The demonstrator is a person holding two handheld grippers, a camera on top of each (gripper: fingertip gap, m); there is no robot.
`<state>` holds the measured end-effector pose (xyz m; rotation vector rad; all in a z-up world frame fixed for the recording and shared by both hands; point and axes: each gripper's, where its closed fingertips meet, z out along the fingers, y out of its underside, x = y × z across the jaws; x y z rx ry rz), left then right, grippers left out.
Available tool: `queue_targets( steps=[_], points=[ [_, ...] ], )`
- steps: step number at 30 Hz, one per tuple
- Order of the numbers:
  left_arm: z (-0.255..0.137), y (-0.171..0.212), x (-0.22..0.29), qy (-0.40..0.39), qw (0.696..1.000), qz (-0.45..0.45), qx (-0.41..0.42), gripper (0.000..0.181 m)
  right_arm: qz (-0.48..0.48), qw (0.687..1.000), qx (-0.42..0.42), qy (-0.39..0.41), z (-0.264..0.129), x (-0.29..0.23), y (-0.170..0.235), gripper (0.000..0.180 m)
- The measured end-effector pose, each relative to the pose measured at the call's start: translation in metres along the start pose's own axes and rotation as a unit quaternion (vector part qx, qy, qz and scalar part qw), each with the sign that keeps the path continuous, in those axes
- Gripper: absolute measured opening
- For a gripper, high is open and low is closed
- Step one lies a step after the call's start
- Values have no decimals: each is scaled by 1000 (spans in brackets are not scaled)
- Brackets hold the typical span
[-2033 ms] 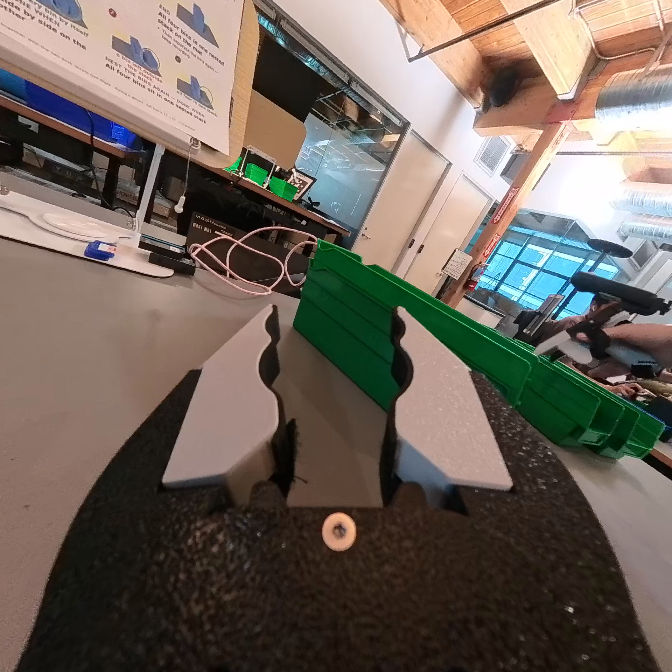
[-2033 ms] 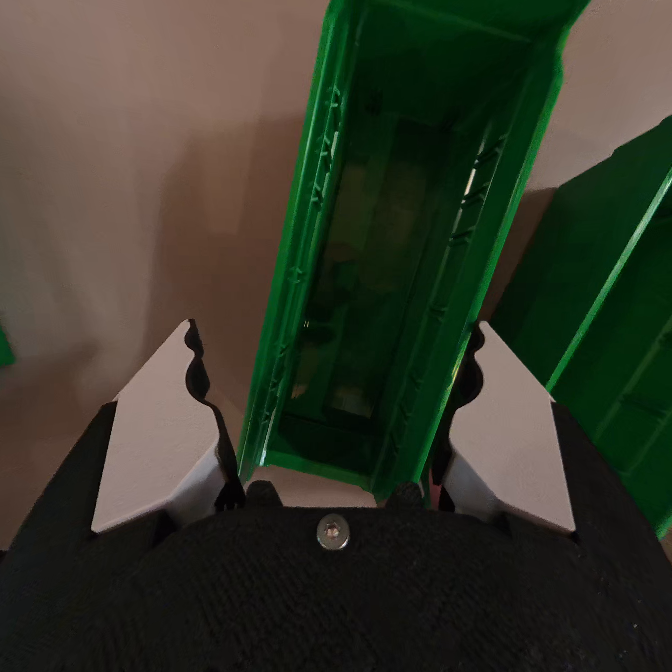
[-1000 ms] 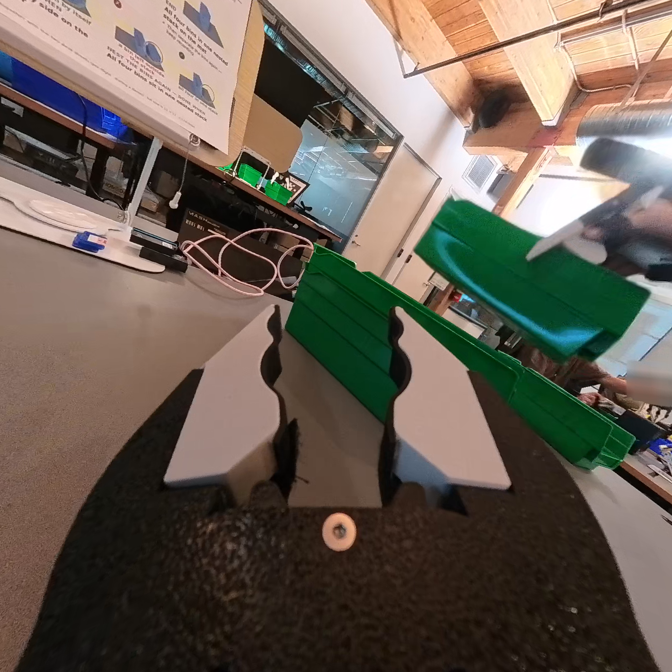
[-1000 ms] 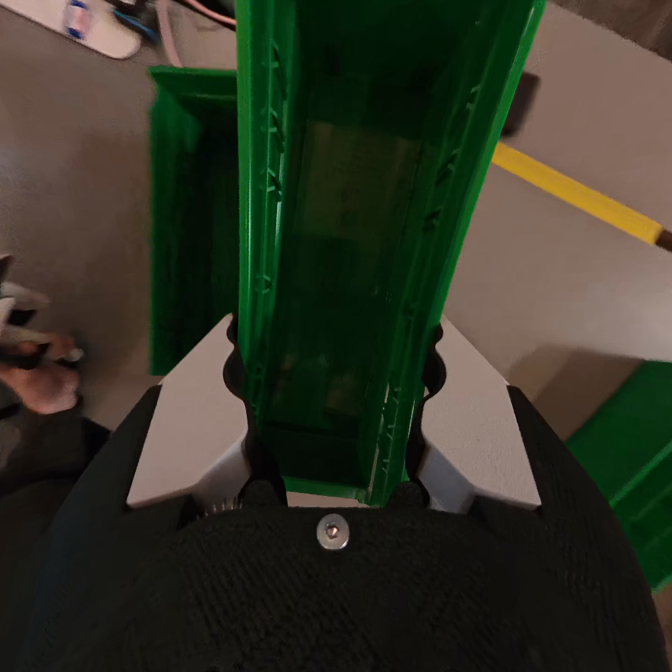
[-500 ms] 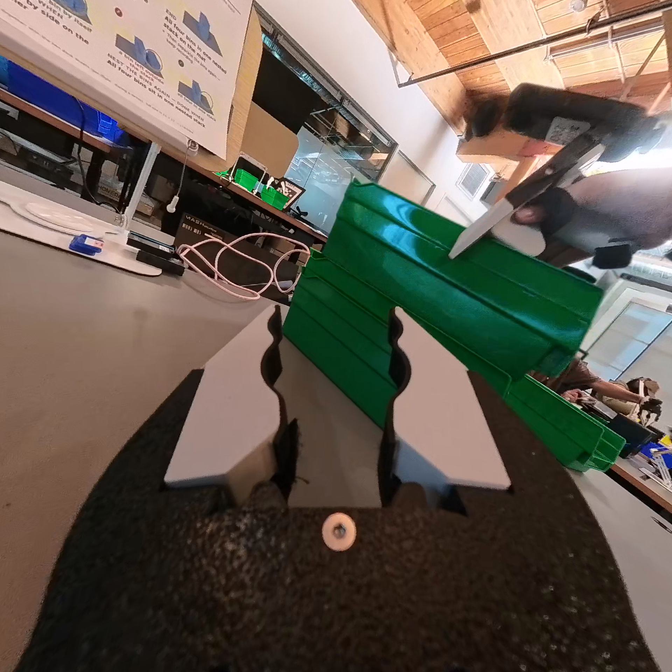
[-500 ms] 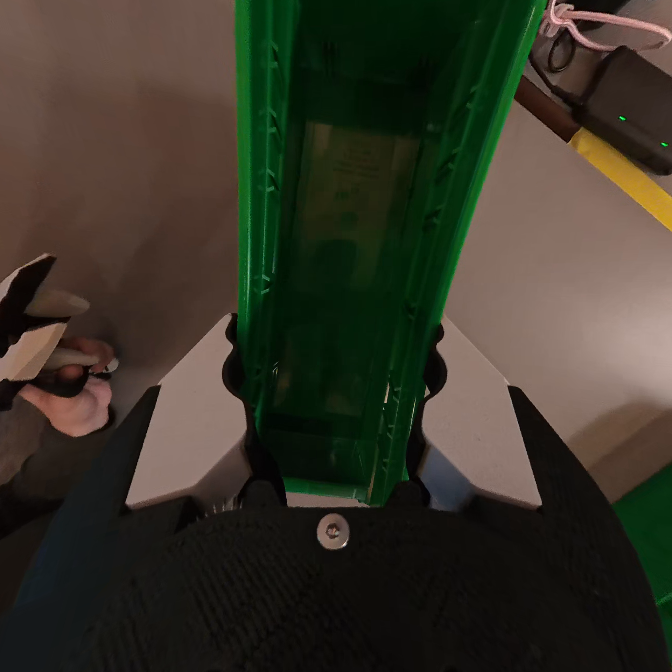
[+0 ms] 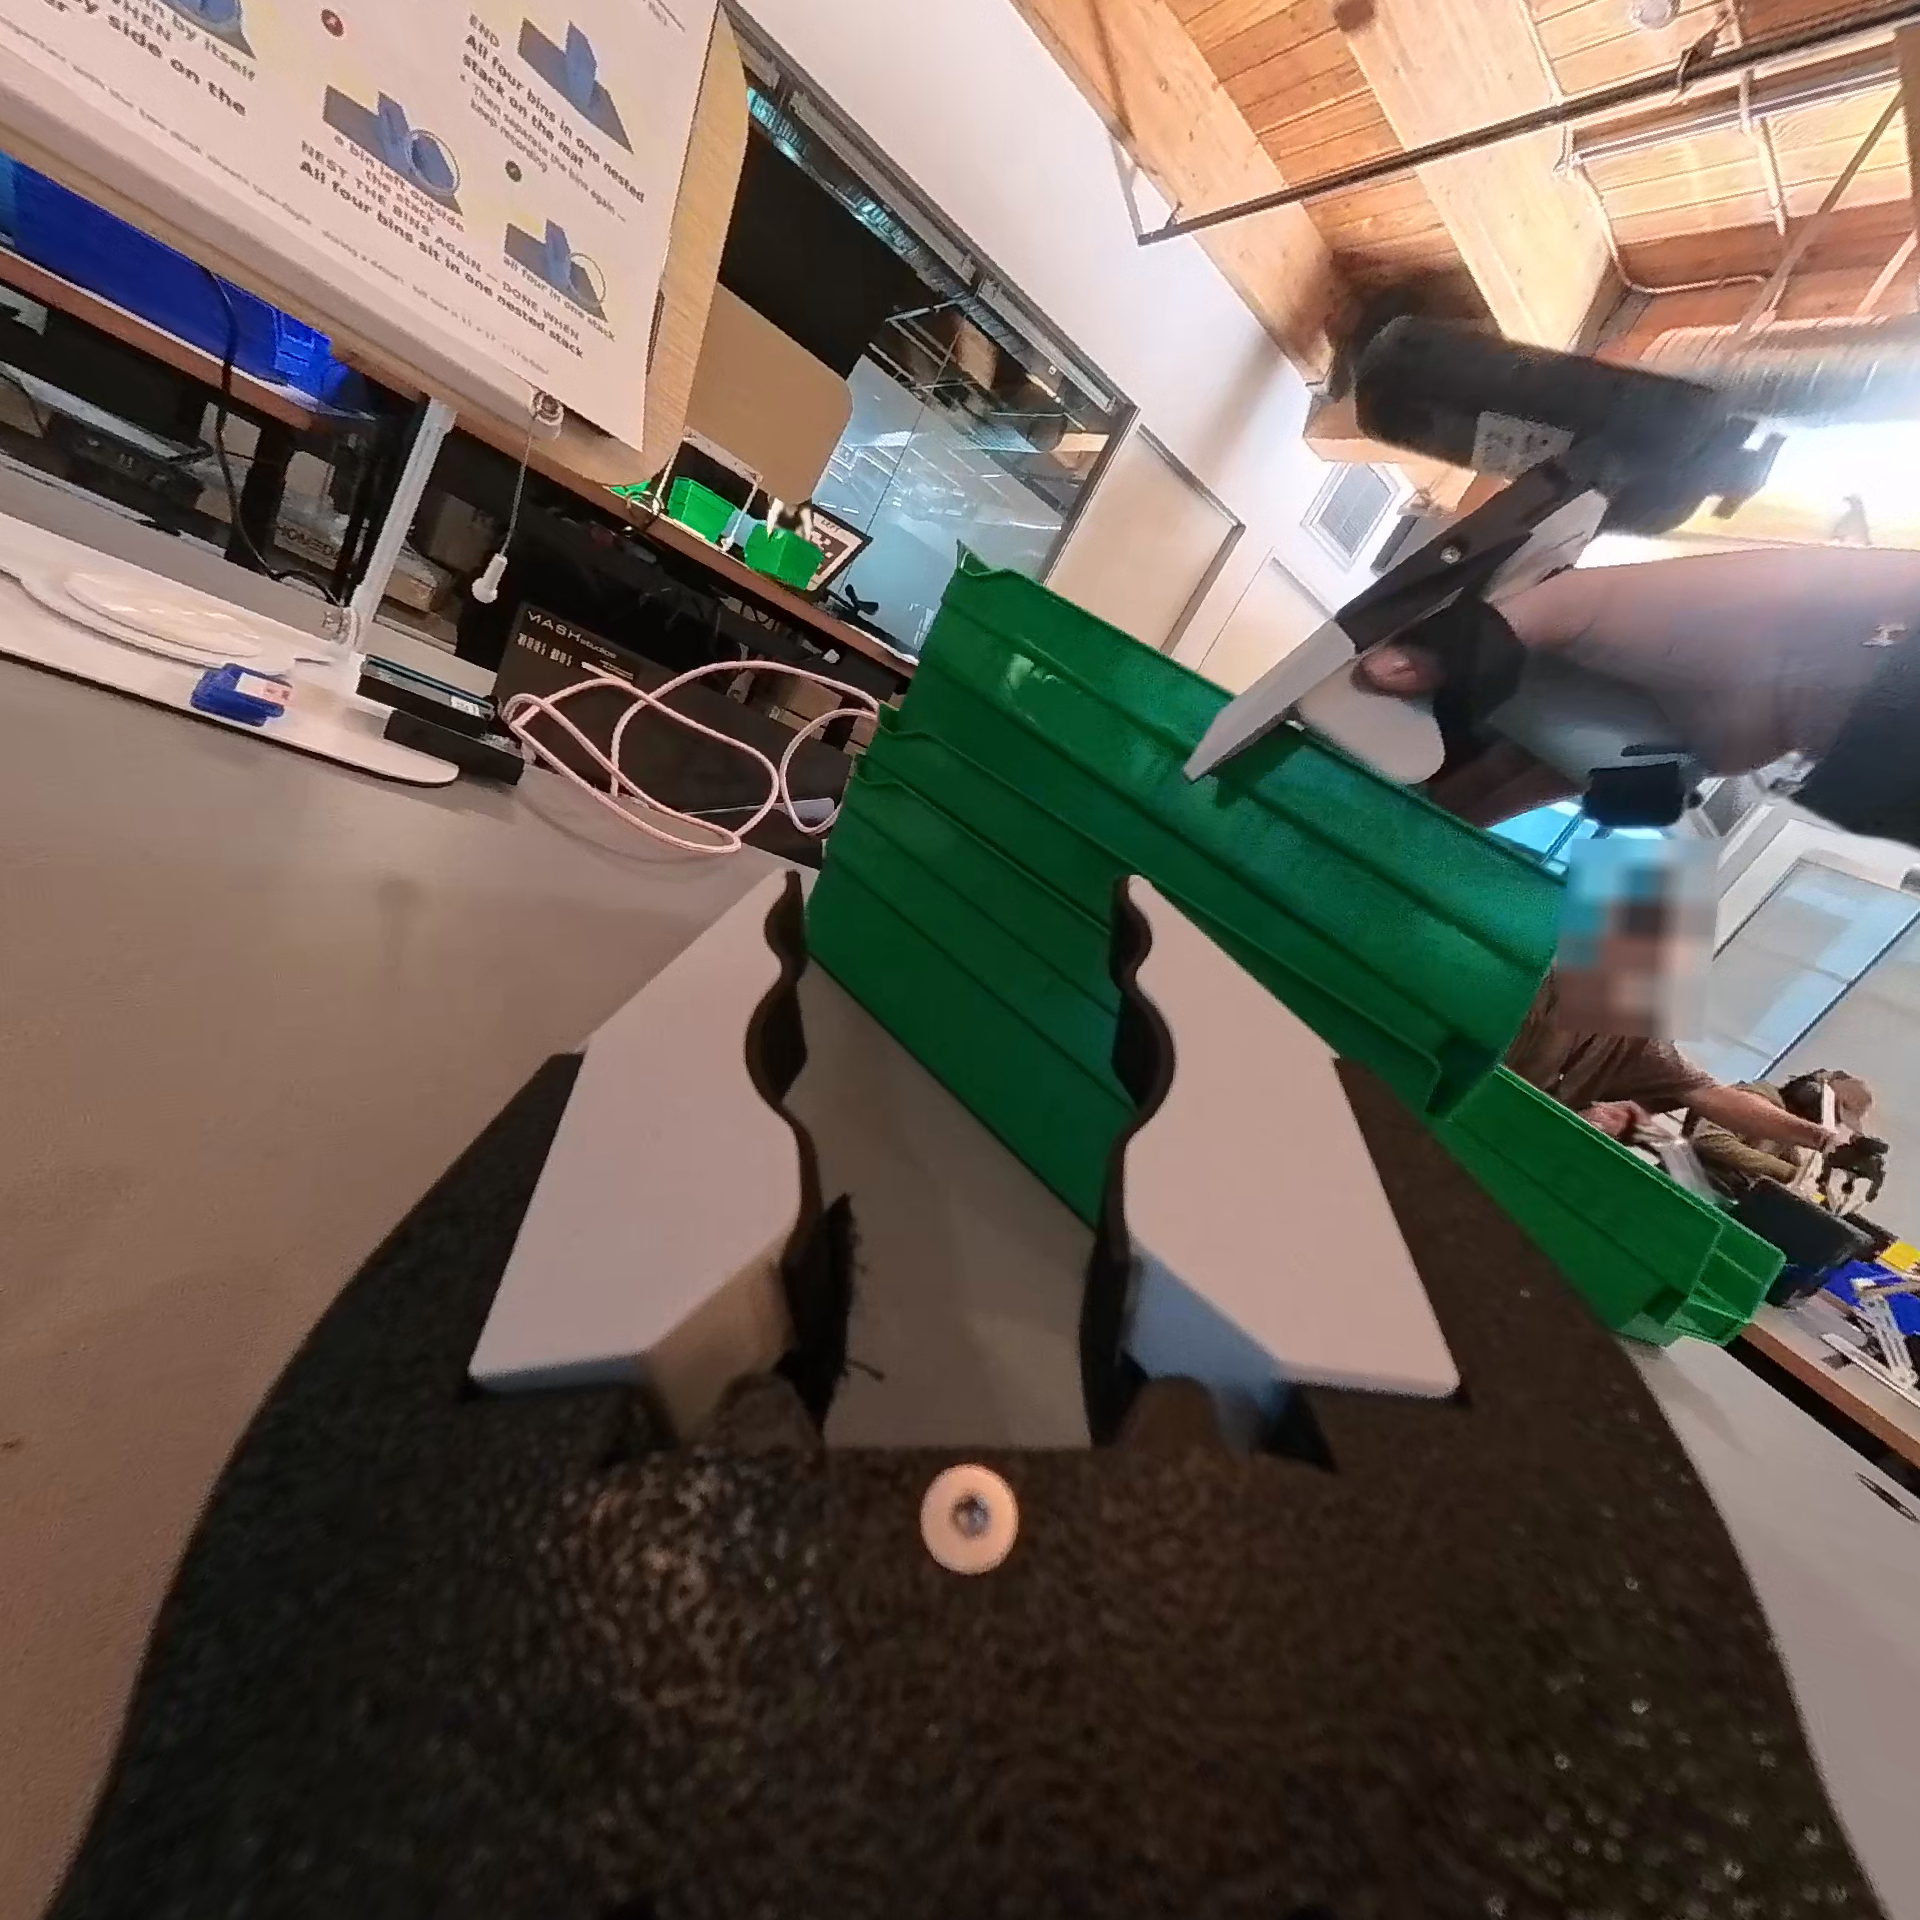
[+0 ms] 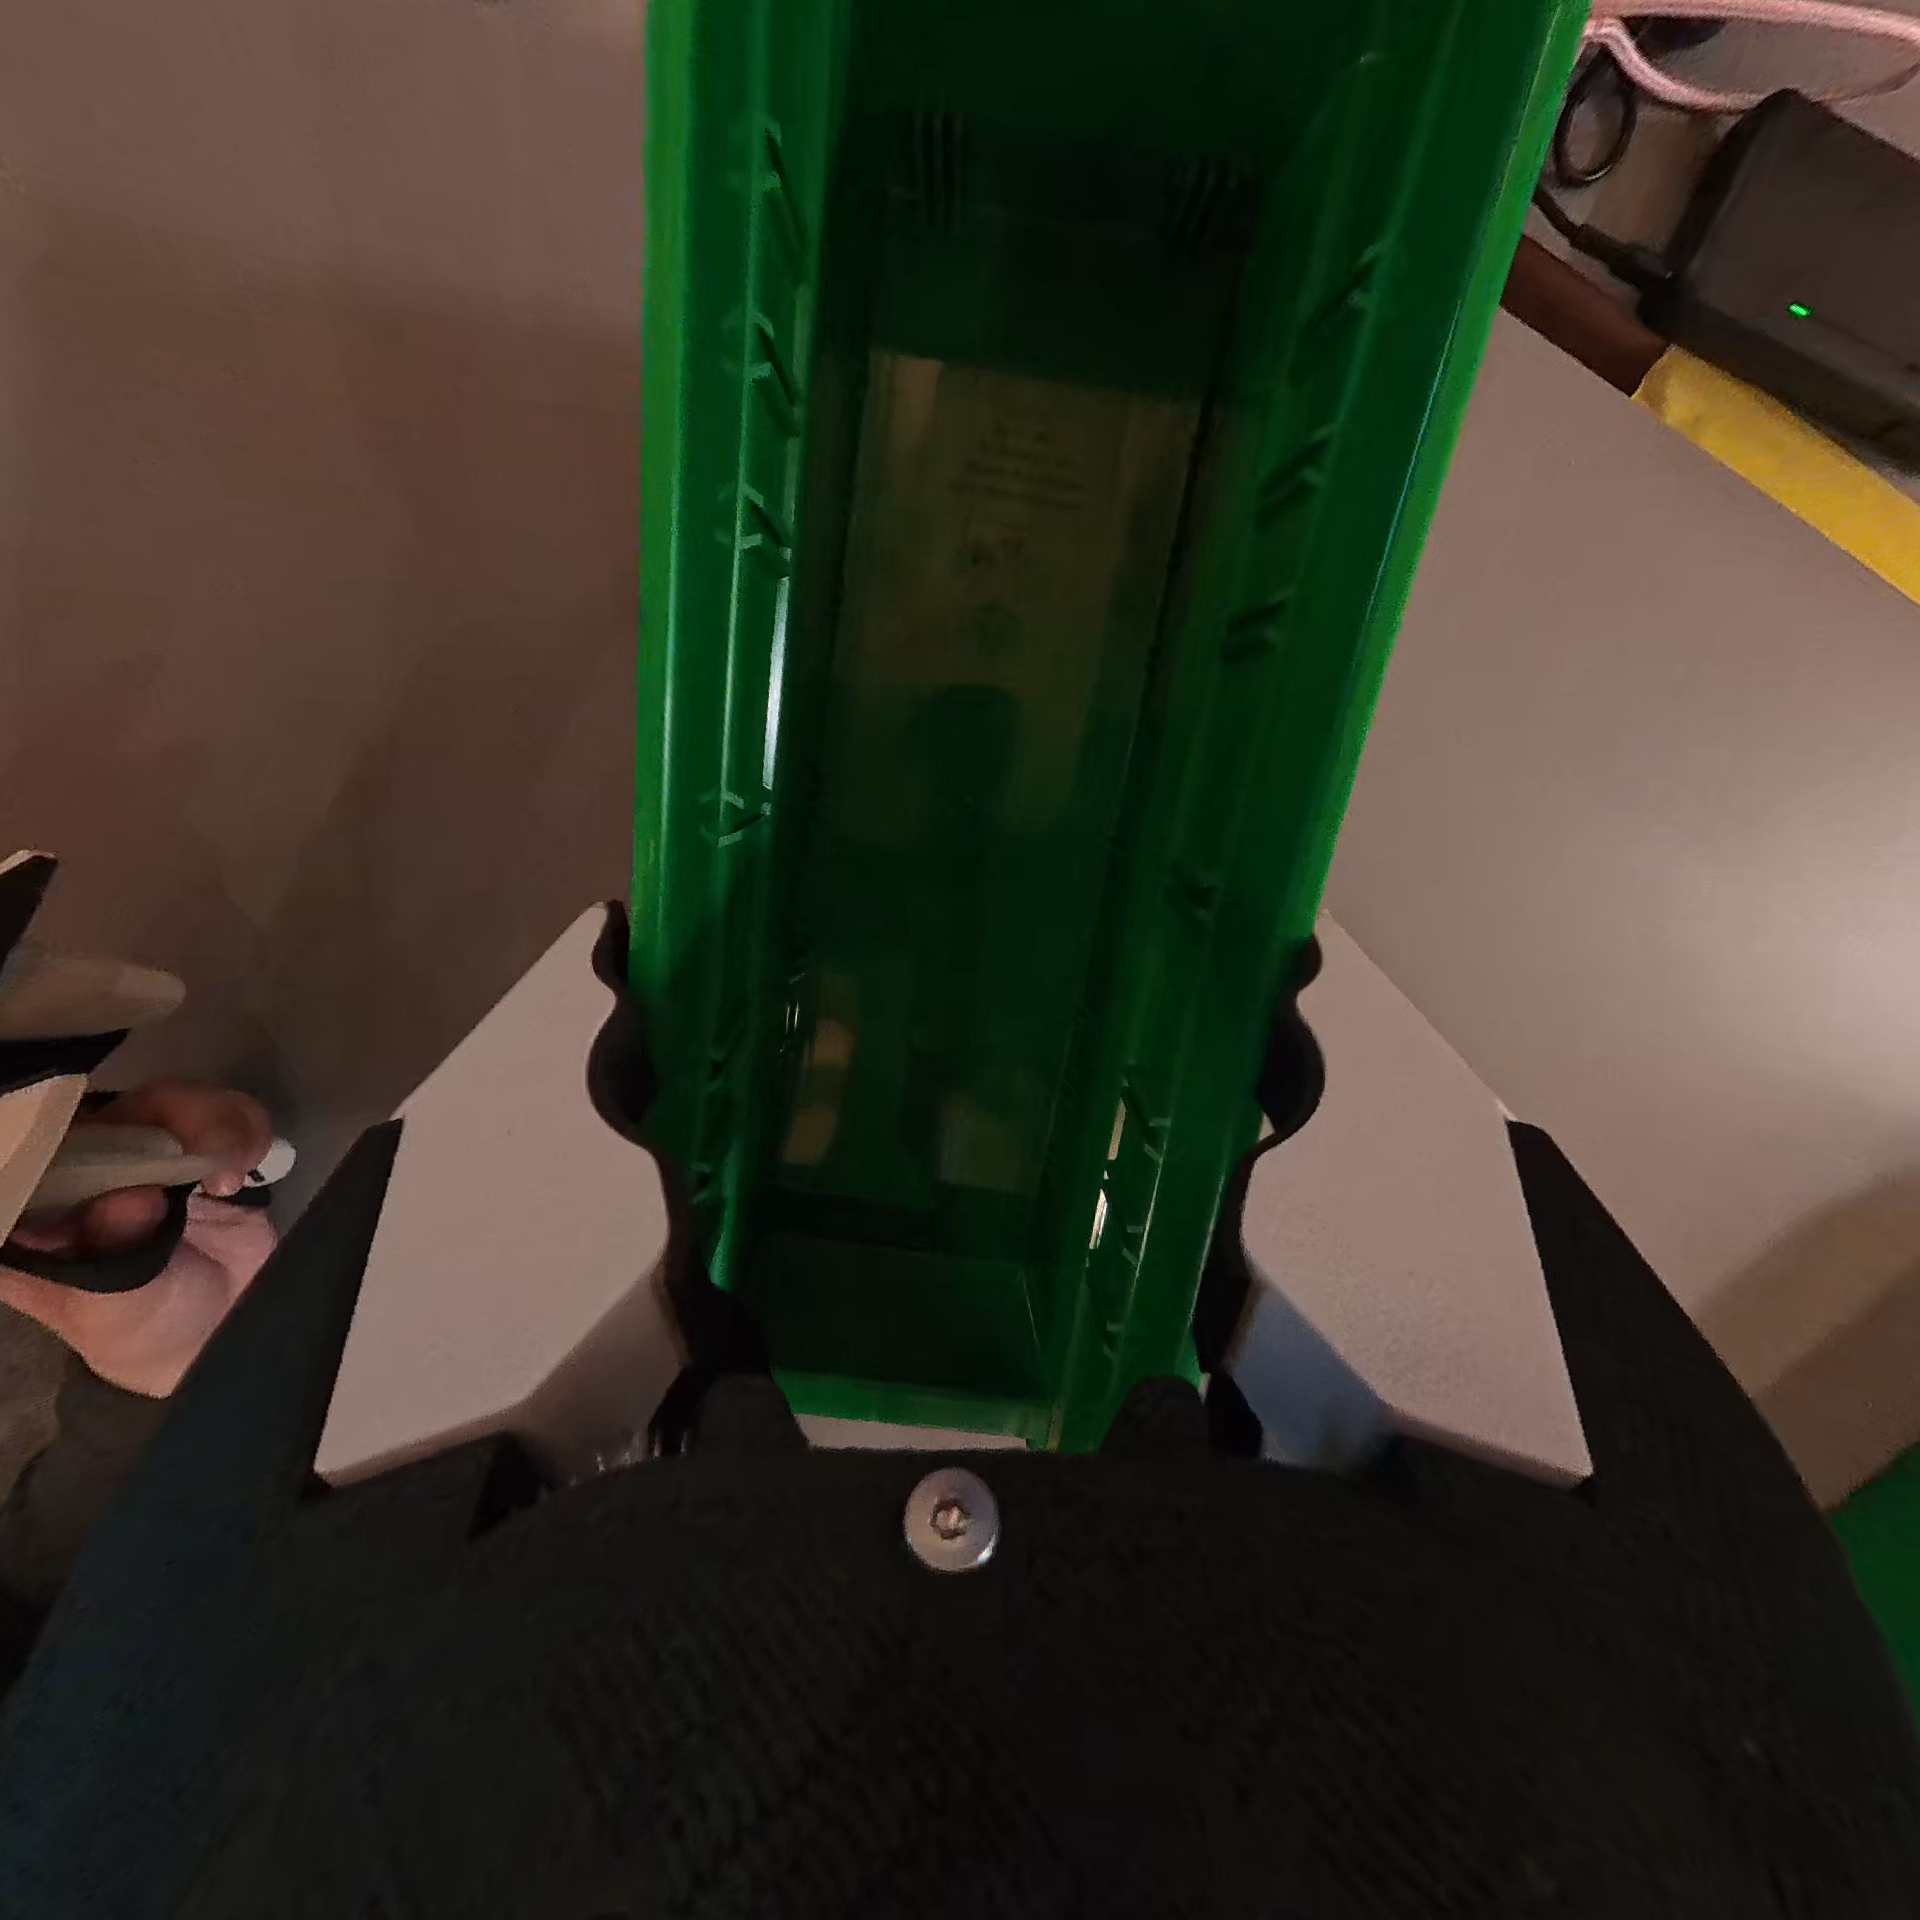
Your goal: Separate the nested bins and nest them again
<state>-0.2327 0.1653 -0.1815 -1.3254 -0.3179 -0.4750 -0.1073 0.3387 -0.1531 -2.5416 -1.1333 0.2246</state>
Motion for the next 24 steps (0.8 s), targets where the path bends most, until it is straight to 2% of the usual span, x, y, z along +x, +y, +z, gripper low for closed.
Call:
queue_targets(
  steps=[9, 12, 16, 19, 24],
  points=[
    [0, 1, 1, 2, 1000, 0, -2, 57, -14, 999, 30, 0, 6, -4, -2, 126],
    [0, 1, 1, 2, 1000, 0, -2, 57, -38, 998, 49, -2, -8, -6, -7, 131],
    [-1, 0, 0, 2, 1000, 0, 0, 57, -84, 992, 98, 3, -50, 9, -3, 136],
    [-1, 0, 0, 1, 1000, 0, 0, 57, -92, 985, 141, 31, -87, 56, 14, 136],
    [-1, 1, -1, -5, 1000, 11, -3, 57, -31, 979, 165, 116, -120, 192, 80, 144]
  ],
)
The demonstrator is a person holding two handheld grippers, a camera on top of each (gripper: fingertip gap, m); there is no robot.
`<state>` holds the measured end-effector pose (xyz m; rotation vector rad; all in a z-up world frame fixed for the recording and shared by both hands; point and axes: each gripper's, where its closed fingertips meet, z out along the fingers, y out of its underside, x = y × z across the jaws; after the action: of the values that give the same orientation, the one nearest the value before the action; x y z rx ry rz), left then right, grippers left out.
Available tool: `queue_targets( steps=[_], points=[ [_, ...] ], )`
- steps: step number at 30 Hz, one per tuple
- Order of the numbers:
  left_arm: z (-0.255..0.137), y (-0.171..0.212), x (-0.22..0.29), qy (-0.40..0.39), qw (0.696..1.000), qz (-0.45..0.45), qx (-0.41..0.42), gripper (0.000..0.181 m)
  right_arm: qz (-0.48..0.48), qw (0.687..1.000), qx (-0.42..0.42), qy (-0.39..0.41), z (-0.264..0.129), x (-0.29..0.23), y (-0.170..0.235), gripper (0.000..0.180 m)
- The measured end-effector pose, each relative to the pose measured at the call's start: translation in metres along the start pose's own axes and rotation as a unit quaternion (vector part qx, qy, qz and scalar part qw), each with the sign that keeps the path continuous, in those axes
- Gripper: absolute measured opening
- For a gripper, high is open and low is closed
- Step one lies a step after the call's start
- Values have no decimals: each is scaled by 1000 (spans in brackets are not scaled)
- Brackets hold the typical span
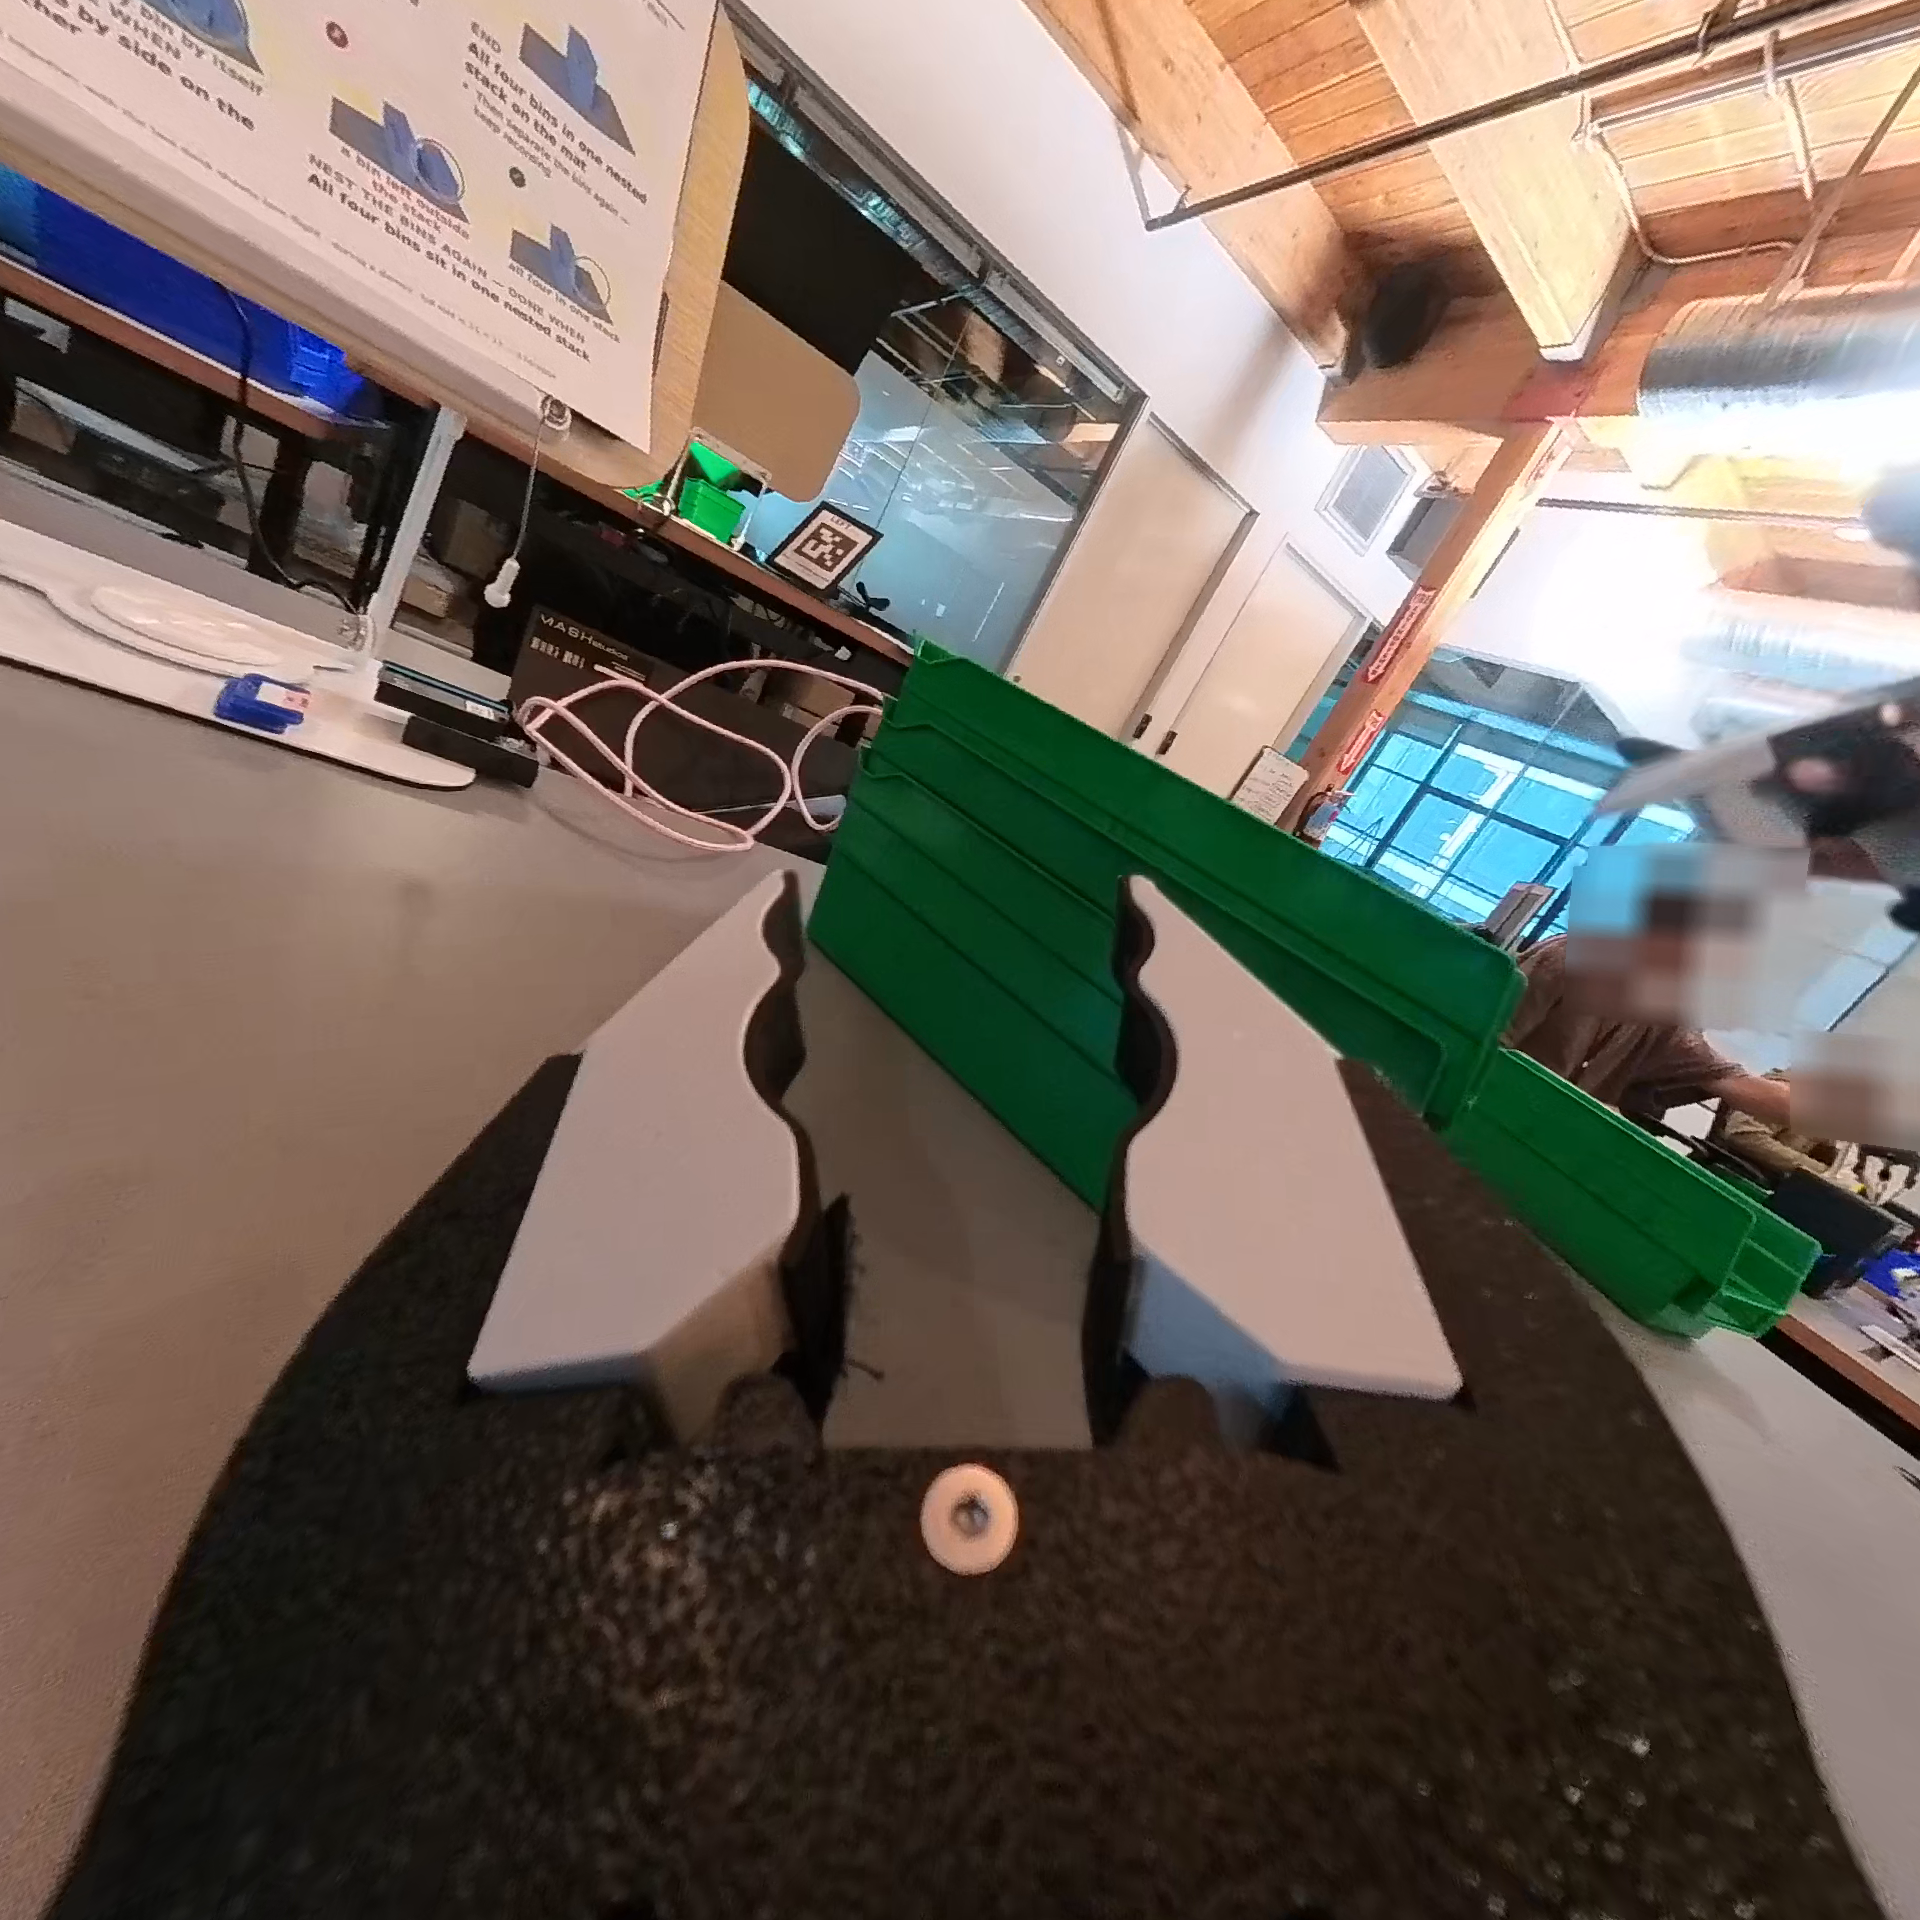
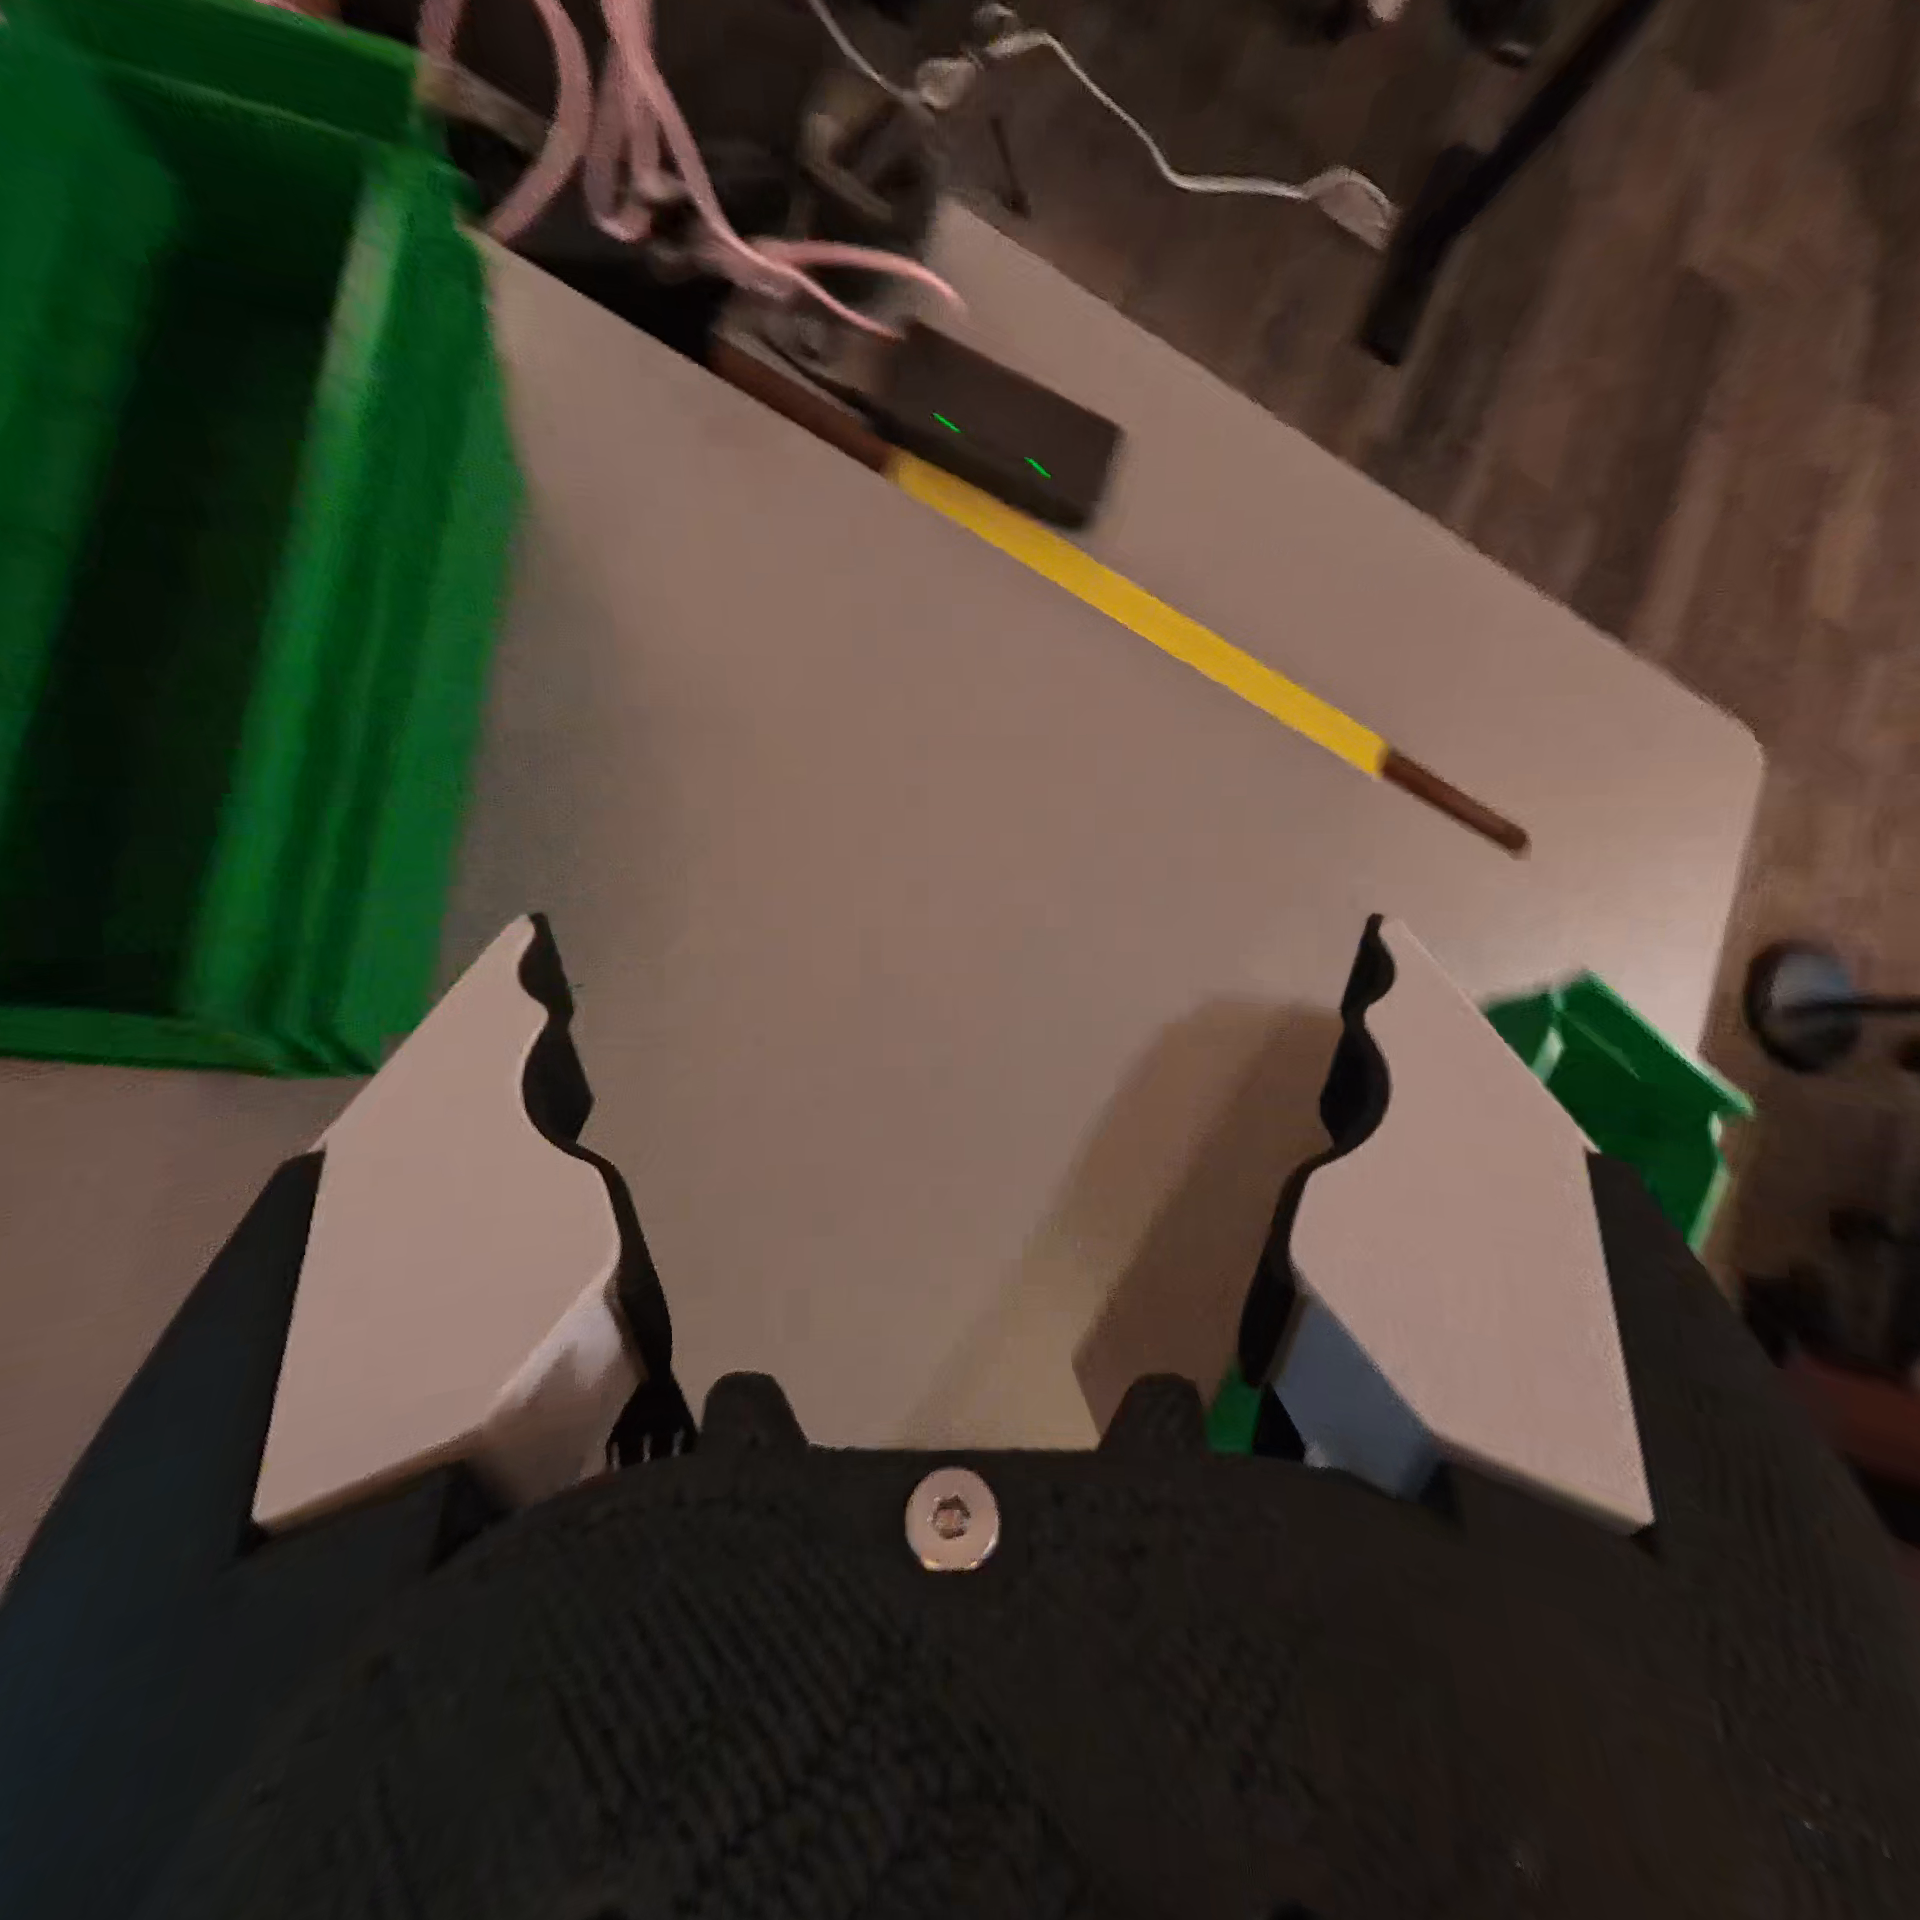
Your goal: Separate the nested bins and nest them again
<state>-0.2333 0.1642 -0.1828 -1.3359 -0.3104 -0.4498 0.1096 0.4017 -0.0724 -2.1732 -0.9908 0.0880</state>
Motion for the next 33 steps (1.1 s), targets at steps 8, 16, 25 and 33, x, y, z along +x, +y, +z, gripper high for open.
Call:
queue_targets(
  steps=[8, 16, 25, 33],
  points=[
    [4, 7, -5, -17, 1000, 7, -21, 52, 202, 975, -53, 81, 19, 183, 153, 160],
    [8, 13, -6, -32, 998, 43, -41, 53, 288, 944, -134, 90, 70, 238, 244, 160],
    [10, 17, -6, -35, 996, 56, -54, 53, 264, 923, -269, 72, 88, 233, 279, 135],
    [10, 17, -6, -30, 997, 44, -53, 52, 249, 930, -264, 57, 80, 222, 265, 99]
  ],
)
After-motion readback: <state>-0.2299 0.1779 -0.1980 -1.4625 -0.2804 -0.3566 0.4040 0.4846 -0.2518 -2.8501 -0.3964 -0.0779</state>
